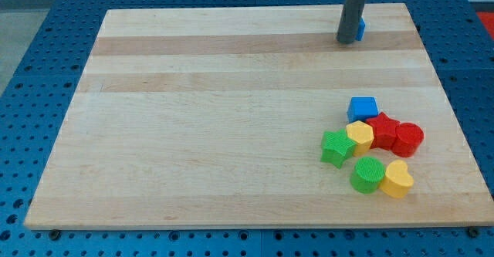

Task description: Slightly move the triangle to the top right corner of the board

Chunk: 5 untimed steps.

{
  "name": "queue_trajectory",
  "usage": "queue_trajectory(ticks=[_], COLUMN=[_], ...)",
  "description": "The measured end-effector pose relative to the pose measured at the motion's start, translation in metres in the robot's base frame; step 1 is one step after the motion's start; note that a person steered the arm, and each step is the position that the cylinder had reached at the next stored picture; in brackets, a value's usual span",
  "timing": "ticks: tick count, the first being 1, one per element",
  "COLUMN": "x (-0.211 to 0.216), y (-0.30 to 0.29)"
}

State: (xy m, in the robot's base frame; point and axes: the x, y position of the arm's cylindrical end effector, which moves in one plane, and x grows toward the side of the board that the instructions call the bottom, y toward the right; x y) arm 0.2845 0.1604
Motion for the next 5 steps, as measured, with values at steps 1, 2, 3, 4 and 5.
queue_trajectory(ticks=[1, 2, 3, 4, 5], x=[-0.009, 0.013, 0.034, 0.023, 0.001], y=[0.000, -0.015, -0.010, 0.005, 0.015])
